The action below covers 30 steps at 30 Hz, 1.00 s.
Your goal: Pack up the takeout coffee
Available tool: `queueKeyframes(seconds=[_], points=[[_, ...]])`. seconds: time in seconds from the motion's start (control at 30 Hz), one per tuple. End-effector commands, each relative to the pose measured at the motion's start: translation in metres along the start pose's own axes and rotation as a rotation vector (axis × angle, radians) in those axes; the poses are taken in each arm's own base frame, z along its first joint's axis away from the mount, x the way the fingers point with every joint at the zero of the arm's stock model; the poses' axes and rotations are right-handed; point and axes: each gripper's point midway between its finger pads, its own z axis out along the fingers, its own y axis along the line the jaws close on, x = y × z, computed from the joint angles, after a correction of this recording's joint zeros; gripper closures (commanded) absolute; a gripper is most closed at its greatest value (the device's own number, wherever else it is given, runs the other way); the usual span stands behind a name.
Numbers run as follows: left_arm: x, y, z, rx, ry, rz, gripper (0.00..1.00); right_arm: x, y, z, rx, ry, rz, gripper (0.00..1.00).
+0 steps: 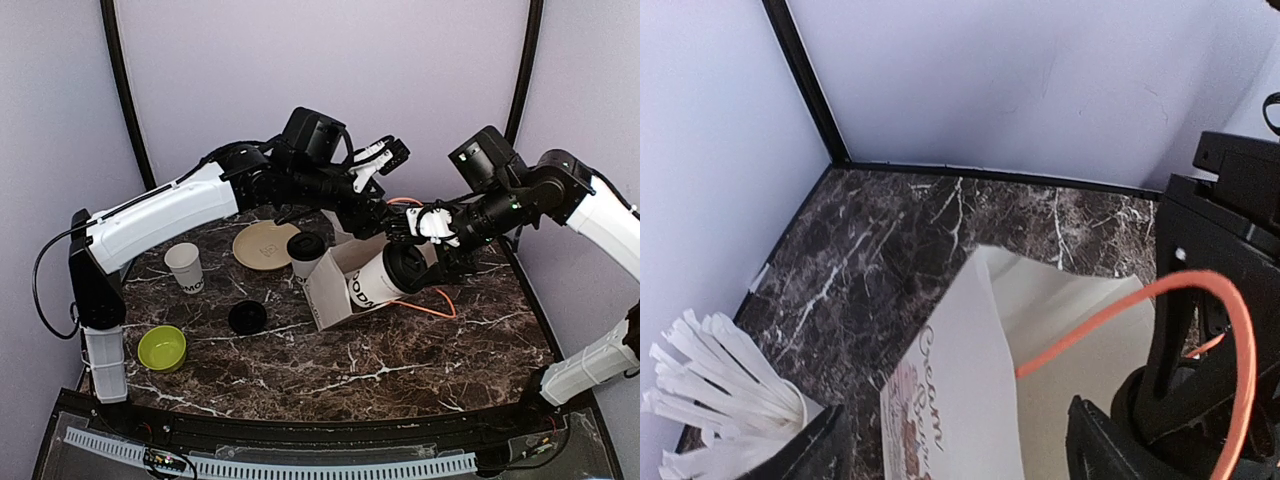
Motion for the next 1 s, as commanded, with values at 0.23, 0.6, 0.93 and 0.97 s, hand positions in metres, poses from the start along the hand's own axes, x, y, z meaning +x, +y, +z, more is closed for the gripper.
queueKeyframes(seconds=[0.23,0.6,0.93,0.97], points=[[-0.029,-0.01,-0.126,-0.173,-0.148,-0.01,0.16,-0.046,0.012,0.033,-0.018,-0.009,-0.119,0.47],[0.006,0.014,-0.134,-0.311,-0.092,-0.012,0.16,-0.006,-0.002,0.048,0.075,0.177,-0.152,0.52],[0.024,0.051,-0.121,-0.392,-0.076,-0.058,0.16,0.029,-0.009,0.024,0.17,0.33,-0.211,0.51],[0.025,0.055,-0.12,-0.402,-0.077,-0.063,0.16,0.034,-0.008,0.023,0.181,0.344,-0.209,0.51]])
